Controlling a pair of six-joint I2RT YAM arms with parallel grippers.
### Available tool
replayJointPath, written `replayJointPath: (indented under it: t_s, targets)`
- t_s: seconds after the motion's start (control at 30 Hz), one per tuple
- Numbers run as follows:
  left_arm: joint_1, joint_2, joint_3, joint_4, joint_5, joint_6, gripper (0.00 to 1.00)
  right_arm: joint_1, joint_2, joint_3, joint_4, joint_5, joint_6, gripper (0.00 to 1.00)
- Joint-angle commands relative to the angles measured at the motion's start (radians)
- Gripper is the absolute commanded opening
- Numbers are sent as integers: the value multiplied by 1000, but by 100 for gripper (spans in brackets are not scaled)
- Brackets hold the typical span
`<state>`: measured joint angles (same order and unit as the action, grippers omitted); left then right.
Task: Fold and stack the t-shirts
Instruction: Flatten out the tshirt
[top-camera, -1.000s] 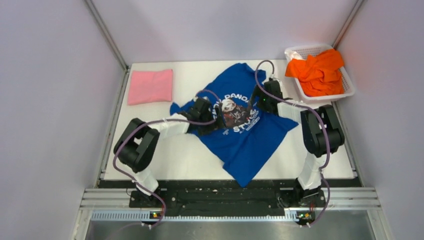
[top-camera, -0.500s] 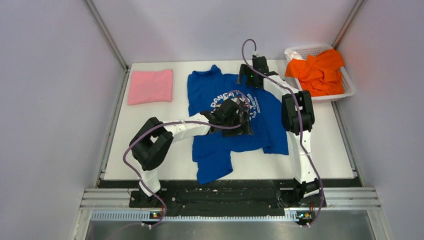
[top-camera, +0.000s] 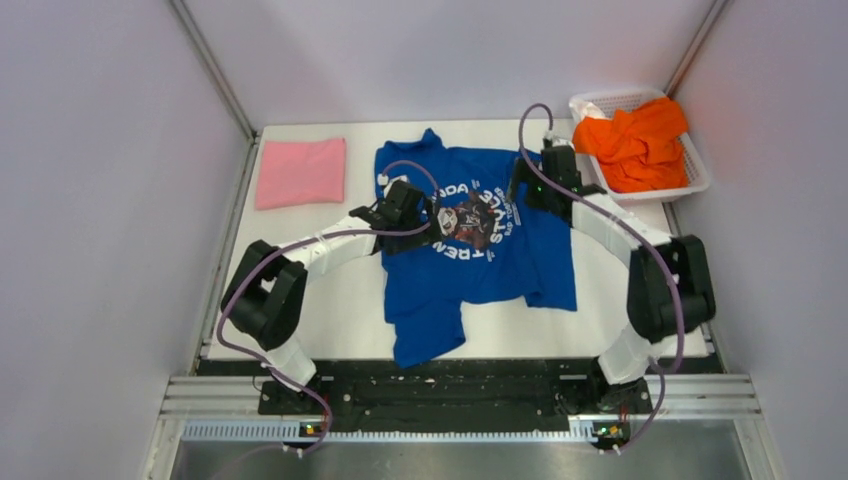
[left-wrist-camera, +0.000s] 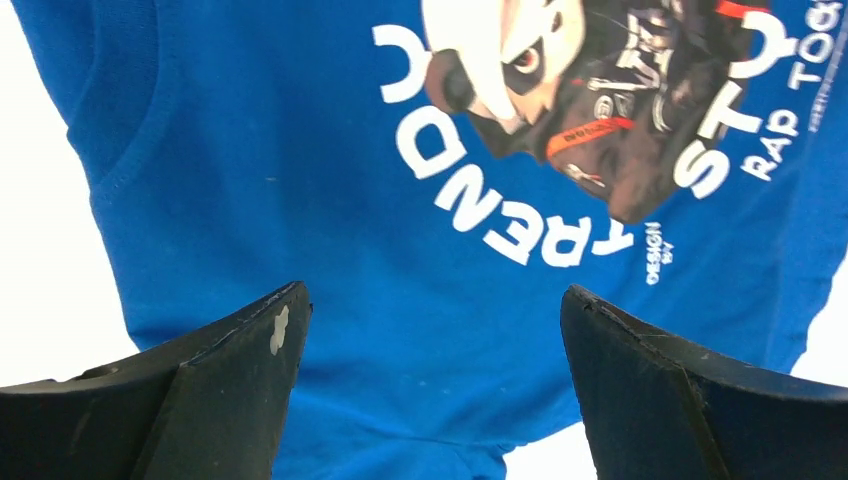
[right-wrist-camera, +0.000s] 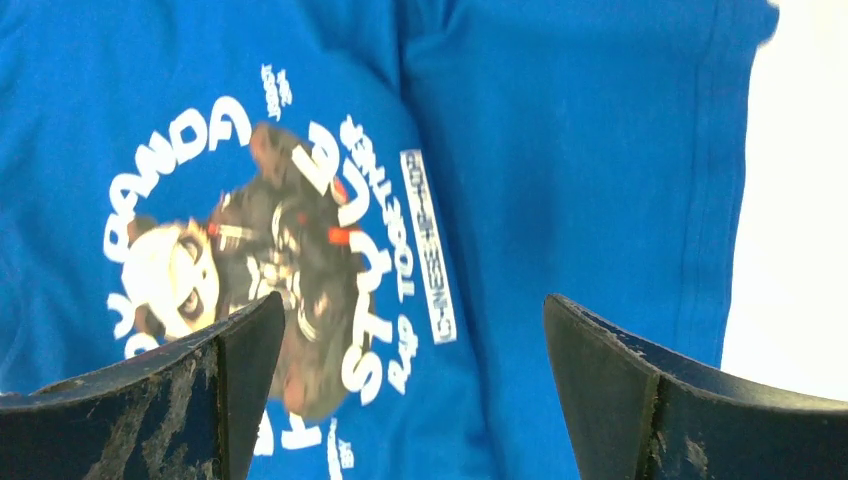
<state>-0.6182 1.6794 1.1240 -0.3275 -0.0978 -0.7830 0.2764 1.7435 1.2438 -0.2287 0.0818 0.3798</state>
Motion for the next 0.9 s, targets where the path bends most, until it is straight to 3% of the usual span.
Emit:
replayJointPath:
  t_s: [0.0, 0.23, 0.43, 0.87]
  targets:
    - [31, 61, 6, -8, 35, 23, 99, -4, -165, -251, 133, -64, 120, 99]
    - [107, 200, 65, -10, -2, -5, 99, 0, -185, -396, 136, -44, 174, 99]
    - [195, 313, 172, -38, -16, 1, 99, -4, -68, -328, 123, 28, 160, 99]
    - [340, 500, 573, -172, 45, 77, 99, -82, 150, -54, 172, 30, 89, 99]
